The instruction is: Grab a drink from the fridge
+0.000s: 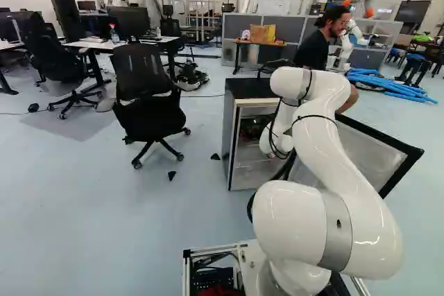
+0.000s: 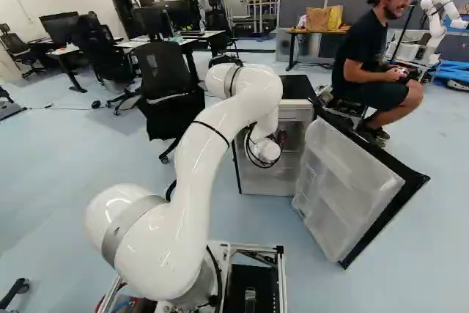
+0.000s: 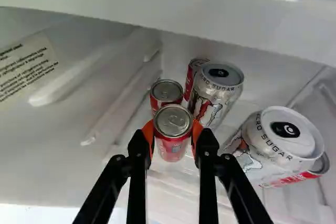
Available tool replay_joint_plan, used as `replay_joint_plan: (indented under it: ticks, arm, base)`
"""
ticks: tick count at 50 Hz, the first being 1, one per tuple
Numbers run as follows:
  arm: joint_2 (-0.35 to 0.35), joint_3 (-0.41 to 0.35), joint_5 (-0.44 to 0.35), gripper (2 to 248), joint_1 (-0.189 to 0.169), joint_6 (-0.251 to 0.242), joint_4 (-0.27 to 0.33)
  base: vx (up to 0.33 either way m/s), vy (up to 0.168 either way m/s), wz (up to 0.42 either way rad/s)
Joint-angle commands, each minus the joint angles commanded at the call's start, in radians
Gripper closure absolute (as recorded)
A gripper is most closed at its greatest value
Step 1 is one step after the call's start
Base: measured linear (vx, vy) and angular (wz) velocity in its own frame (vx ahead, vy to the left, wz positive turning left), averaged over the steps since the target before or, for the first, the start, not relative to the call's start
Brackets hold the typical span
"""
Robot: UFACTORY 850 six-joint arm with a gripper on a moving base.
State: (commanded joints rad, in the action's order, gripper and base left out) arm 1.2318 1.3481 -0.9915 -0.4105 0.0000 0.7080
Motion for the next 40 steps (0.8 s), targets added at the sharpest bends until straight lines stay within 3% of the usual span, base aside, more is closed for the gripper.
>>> replay_joint_plan:
  ticks: [40]
  arm:
    - [-0.235, -0.292, 0.0, 157, -0.041, 0.0, 0.0]
  base:
    - [0.0, 0.0, 0.0]
